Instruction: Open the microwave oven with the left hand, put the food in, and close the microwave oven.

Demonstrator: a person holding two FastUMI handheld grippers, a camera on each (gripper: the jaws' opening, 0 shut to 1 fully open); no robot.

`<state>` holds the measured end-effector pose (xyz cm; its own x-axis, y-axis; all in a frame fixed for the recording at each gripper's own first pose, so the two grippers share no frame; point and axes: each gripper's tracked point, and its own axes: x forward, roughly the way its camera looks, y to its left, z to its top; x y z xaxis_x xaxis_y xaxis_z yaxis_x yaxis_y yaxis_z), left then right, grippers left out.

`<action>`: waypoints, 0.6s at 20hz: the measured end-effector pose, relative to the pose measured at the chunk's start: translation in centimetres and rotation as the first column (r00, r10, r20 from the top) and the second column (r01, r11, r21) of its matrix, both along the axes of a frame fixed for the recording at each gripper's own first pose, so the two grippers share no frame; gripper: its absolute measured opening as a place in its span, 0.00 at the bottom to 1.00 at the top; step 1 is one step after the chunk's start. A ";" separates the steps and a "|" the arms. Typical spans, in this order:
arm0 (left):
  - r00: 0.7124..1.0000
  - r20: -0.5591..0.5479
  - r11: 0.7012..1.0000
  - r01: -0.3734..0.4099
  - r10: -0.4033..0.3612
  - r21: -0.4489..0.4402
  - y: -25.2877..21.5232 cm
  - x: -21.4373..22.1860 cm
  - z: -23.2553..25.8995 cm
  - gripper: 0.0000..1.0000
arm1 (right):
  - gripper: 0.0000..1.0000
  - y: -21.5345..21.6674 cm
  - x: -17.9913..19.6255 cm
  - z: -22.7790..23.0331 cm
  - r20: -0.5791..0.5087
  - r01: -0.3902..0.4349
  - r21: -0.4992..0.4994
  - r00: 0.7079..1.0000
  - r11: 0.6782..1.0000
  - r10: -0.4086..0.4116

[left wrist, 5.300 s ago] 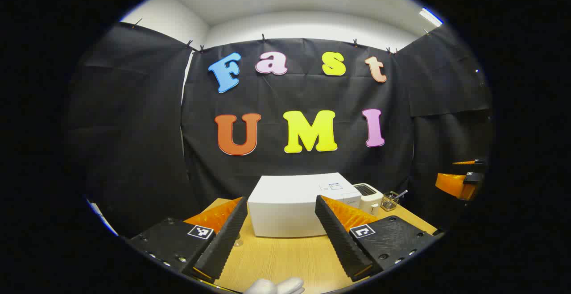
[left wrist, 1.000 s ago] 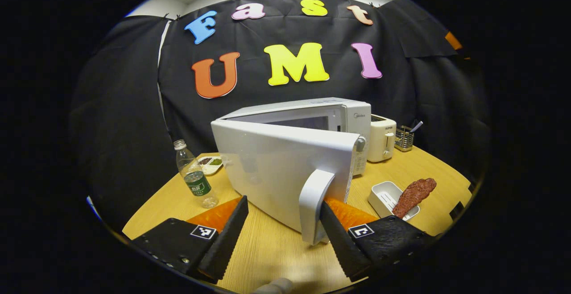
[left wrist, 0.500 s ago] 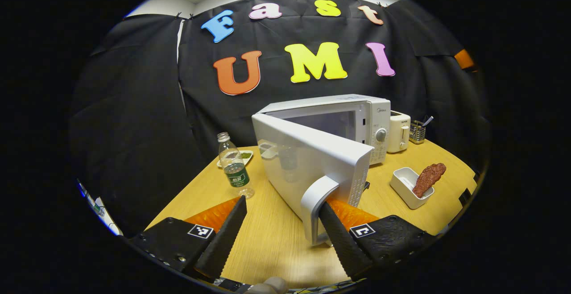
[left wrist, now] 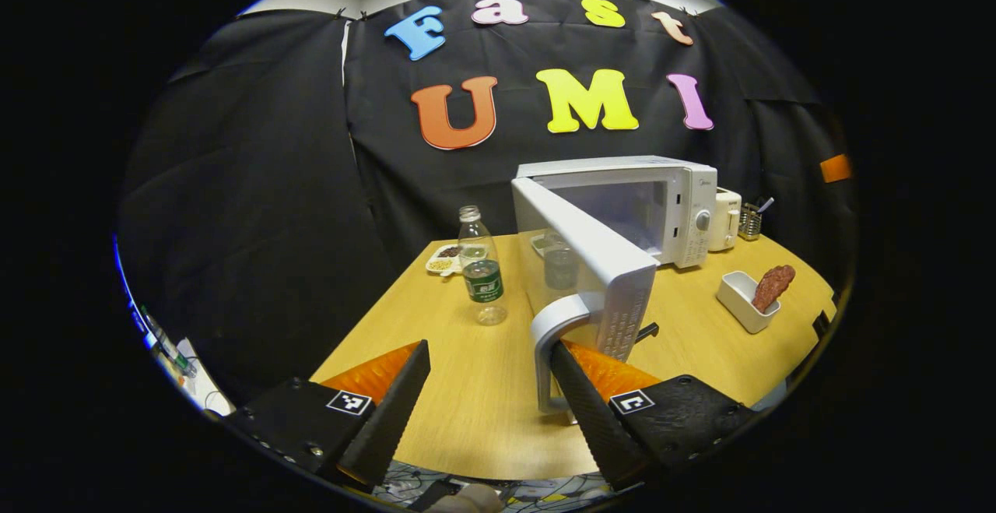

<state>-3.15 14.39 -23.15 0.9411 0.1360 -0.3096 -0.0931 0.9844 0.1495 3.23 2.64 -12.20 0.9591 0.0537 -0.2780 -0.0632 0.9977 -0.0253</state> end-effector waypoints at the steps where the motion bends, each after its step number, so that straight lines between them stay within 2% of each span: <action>1: 1.000 0.004 1.000 -0.012 0.012 0.017 0.9 -0.3 0.2 0.95 | 0.96 -0.3 0.3 -0.7 -0.008 0.000 -0.004 1.000 1.000 0.000; 4: 0.999 -0.011 0.998 -0.050 0.051 0.034 2.9 -1.5 0.1 0.95 | 0.96 -1.2 1.4 -3.0 -0.052 -0.003 -0.007 0.999 1.000 0.002; 5: 0.998 -0.006 0.997 -0.056 0.057 0.045 3.0 -1.7 0.4 0.95 | 1.00 -1.6 1.9 -4.2 -0.076 -0.003 -0.002 0.997 1.000 0.003; 7: 0.998 -0.005 0.997 -0.059 0.059 0.039 2.7 -2.4 0.8 0.95 | 1.00 -2.2 3.0 -6.9 -0.131 -0.024 0.024 0.991 0.999 0.027; 10: 0.998 -0.005 0.998 -0.065 0.065 0.014 1.1 -3.0 1.6 0.95 | 0.95 -3.6 4.7 -11.0 -0.234 -0.051 0.083 0.970 0.995 0.069; 11: 0.998 -0.003 0.998 -0.065 0.065 0.008 0.4 -3.2 1.8 0.95 | 0.99 -4.5 5.4 -12.3 -0.272 -0.038 0.109 0.960 0.993 0.067; 12: 0.998 0.001 0.998 -0.063 0.063 0.007 -0.4 -3.2 2.3 0.95 | 0.97 -5.2 6.1 -13.5 -0.308 -0.030 0.143 0.949 0.989 0.073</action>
<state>-6.33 13.99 -20.85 0.9309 0.1975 -0.3073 -0.1553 0.9754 0.1564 9.29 -2.55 -25.72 0.8207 0.1585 -0.5490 -0.0978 0.9855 0.1383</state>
